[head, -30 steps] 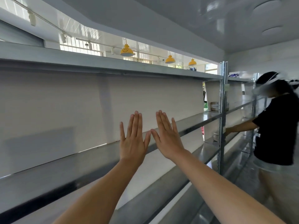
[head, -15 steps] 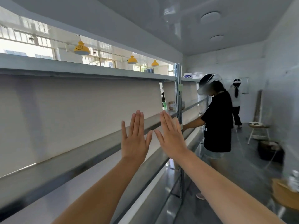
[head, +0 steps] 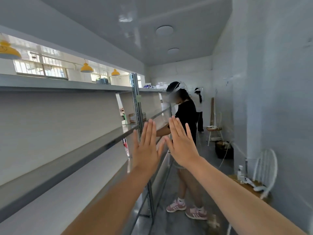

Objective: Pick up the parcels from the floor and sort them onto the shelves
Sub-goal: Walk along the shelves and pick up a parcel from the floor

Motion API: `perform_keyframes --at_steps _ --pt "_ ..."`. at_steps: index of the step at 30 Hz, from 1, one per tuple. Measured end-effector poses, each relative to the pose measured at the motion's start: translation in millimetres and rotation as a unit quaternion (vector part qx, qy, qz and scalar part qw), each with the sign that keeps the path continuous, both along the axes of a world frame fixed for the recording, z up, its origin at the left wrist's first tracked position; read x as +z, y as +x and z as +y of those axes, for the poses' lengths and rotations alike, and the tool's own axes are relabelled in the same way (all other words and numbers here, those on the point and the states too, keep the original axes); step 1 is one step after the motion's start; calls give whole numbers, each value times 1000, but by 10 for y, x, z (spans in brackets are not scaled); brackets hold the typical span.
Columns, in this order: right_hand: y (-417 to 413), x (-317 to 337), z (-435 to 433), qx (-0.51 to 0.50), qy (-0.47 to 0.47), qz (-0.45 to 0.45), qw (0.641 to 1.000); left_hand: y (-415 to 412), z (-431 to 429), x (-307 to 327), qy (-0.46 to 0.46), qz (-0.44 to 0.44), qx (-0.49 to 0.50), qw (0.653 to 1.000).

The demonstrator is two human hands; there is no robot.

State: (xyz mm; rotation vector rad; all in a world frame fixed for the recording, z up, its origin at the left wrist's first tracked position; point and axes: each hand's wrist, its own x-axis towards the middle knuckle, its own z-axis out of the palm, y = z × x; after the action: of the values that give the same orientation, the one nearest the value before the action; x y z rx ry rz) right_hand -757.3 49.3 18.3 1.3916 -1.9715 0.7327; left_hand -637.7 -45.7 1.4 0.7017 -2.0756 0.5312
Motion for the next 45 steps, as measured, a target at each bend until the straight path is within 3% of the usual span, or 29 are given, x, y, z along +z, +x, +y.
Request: perform_keyframes --at_steps 21,29,45 --pt "-1456 -263 587 -113 4 8 994 -1742 342 -246 25 26 -114 993" --pt "-1582 -505 696 -121 38 -16 992 -1835 380 -579 40 17 -120 992" --pt "-1647 -491 568 -172 45 -19 984 -2086 178 -459 70 4 -184 980"
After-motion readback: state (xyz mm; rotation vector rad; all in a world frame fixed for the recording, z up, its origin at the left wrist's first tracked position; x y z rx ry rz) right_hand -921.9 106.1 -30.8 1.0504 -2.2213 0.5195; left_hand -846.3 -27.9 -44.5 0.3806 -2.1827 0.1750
